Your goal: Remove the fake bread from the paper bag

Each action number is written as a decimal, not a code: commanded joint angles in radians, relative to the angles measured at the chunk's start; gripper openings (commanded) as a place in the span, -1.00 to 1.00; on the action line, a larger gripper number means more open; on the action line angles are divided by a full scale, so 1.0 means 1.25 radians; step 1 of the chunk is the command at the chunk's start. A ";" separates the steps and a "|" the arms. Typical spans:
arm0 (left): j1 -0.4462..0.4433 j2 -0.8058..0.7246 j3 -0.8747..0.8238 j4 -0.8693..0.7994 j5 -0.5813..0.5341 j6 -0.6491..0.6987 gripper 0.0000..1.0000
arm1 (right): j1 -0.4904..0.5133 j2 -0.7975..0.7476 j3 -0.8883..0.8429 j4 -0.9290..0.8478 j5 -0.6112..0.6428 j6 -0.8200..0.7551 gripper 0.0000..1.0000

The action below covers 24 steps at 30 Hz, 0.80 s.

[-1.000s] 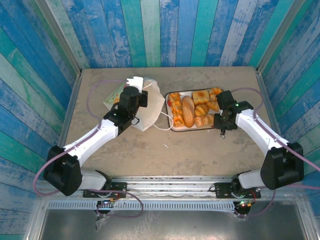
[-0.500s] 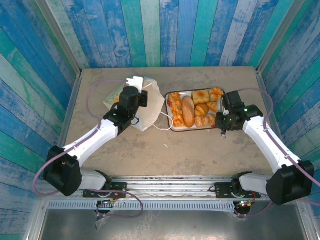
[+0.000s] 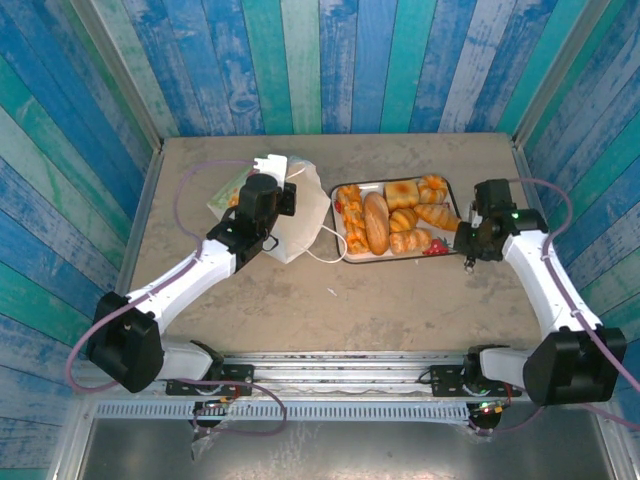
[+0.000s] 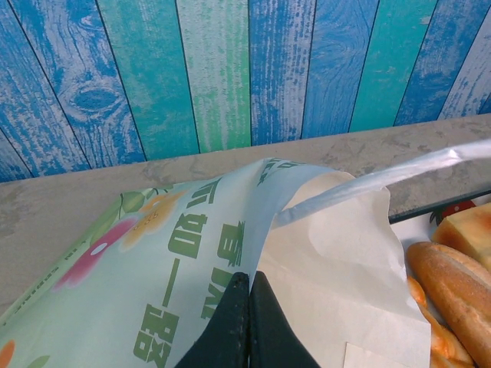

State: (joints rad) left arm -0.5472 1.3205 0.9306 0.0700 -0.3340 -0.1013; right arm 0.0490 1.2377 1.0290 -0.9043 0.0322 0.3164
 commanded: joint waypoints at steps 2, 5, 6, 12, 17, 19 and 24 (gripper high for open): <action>0.000 -0.047 -0.004 0.026 0.010 0.012 -1.00 | -0.038 0.037 0.019 0.039 -0.084 -0.083 -0.46; -0.002 -0.048 -0.001 0.025 0.016 0.013 -1.00 | -0.053 0.065 0.018 0.048 -0.089 -0.100 -0.47; -0.002 -0.048 0.000 0.024 0.017 0.015 -1.00 | -0.057 0.073 0.018 0.049 -0.088 -0.103 -0.48; -0.001 -0.048 0.006 0.022 0.020 0.017 -1.00 | -0.071 0.092 -0.001 0.055 -0.103 -0.108 -0.49; -0.002 -0.045 0.009 0.025 0.023 0.016 -1.00 | -0.071 0.076 -0.028 0.050 -0.132 -0.101 -0.49; -0.001 -0.044 0.008 0.026 0.024 0.015 -1.00 | -0.071 0.075 -0.037 0.040 -0.135 -0.097 -0.49; 0.000 -0.043 0.008 0.025 0.027 0.015 -1.00 | -0.071 0.071 -0.048 0.034 -0.129 -0.080 -0.48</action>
State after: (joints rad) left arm -0.5472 1.3205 0.9306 0.0704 -0.3111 -0.0887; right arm -0.0353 1.3468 0.9810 -0.8436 -0.1146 0.2050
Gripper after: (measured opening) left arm 0.043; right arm 0.258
